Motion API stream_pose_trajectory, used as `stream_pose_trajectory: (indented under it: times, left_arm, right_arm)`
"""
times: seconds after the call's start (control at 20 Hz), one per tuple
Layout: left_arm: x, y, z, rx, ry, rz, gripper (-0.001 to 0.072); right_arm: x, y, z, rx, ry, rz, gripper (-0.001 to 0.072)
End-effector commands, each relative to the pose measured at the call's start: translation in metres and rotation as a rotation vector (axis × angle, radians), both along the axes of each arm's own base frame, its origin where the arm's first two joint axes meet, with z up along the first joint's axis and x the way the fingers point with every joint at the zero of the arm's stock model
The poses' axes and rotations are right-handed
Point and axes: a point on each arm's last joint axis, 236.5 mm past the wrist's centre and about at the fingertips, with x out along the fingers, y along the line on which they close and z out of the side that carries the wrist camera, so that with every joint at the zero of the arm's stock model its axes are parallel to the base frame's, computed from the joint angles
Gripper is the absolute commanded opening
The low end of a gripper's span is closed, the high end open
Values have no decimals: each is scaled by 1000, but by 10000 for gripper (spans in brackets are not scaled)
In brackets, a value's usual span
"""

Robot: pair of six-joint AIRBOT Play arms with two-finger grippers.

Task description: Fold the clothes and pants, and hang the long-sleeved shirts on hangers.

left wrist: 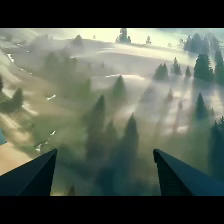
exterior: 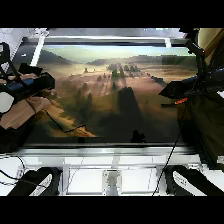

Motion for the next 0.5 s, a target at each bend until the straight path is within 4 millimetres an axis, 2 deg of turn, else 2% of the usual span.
stream_pose_trajectory:
  times: [0.0,0.45]
  left_arm:
    - [0,0,0,0,-1,0,711]
    - [0,0,0,0,-1,0,711]
  right_arm:
    - [-1,0,0,0,2,0,38]
    - [4,0,2,3,-17,-8,39]
